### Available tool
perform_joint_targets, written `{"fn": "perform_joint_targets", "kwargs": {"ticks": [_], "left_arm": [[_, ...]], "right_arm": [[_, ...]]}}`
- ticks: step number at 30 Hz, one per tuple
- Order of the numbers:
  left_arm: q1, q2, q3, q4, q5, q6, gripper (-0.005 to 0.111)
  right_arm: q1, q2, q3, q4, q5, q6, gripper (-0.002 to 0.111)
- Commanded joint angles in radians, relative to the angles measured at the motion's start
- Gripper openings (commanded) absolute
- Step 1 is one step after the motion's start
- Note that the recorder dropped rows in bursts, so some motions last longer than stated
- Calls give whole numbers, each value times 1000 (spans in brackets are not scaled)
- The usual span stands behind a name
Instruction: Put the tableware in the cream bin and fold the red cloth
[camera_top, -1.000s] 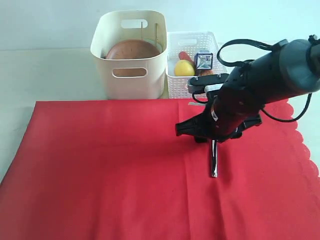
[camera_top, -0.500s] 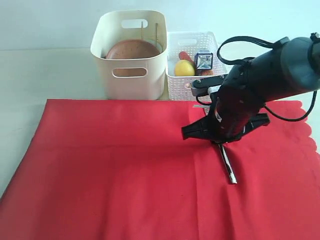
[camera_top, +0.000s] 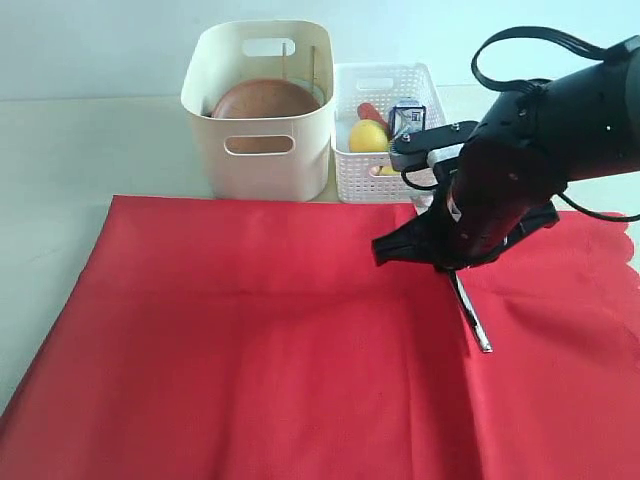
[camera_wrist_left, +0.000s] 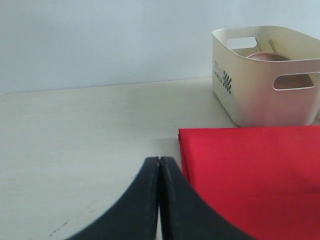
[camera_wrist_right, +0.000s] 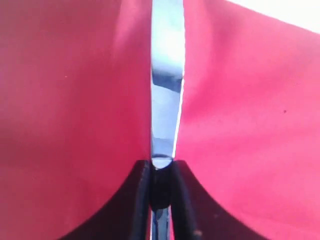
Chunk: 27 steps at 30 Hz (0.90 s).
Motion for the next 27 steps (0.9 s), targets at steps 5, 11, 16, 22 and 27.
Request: {"fn": "perform_joint_targets", "kwargs": {"ticks": [5, 11, 16, 22, 27], "left_arm": [[-4, -6, 0, 5, -4, -5, 3], [-4, -6, 0, 5, -4, -5, 3], [-4, -6, 0, 5, -4, -5, 3], [-4, -6, 0, 5, -4, -5, 3], [-4, -6, 0, 5, -4, -5, 3]], "right_arm": [[-1, 89, 4, -59, 45, -7, 0], [-1, 130, 2, -60, 11, 65, 4], [-1, 130, 2, -60, 6, 76, 23], [-1, 102, 2, -67, -2, 72, 28], [-1, 54, 2, -67, -7, 72, 6]]}}
